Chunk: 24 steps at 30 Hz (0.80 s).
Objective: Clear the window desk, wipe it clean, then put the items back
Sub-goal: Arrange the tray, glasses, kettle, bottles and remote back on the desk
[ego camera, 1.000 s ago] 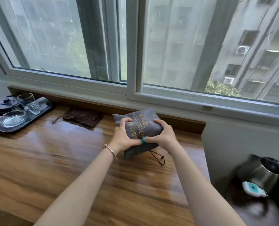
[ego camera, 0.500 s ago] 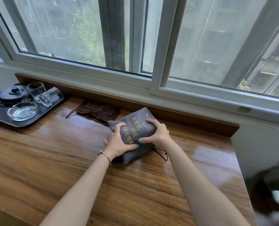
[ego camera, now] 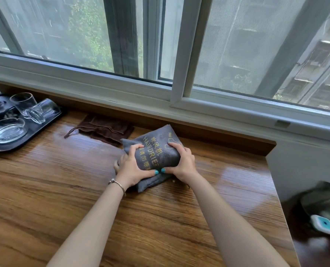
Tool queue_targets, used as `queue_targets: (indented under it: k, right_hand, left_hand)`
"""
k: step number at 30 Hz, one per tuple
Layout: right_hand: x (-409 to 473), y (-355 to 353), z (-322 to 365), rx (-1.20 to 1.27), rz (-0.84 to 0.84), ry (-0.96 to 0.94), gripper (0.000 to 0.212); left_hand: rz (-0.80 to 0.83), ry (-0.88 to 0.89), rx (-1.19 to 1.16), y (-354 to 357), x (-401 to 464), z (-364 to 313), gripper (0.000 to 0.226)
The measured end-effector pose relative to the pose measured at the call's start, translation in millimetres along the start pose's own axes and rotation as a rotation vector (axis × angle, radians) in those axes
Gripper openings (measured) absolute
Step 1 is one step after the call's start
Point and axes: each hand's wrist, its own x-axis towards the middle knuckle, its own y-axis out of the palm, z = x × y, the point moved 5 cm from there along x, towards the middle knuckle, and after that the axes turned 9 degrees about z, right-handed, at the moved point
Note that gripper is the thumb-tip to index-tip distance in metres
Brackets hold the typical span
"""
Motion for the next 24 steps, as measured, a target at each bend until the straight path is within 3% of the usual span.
queue_targets:
  k: [8,11,14,17,24]
  right_hand:
    - [-14,0,6,-0.191,0.051,0.046,0.091]
    - [-25,-1,5,-0.262,0.047,0.053,0.091]
    - [-36,-10,1,-0.19,0.021,0.009,0.09]
    - [-49,-32,-8,-0.032,-0.021,-0.031,0.091]
    - [-103,-103,-57,0.12,-0.144,-0.052,0.08]
  left_hand:
    - [0.033,-0.074,0.054,-2,-6,-4,0.098]
    - [-0.033,-0.158,0.148,-2,-10,-15,0.099]
    - [-0.115,-0.046,0.351,6,-11,-49,0.106]
    - [-0.085,0.0,0.345,24,-11,-83,0.121]
    - [0.058,0.26,0.286,90,-18,-173,0.09]
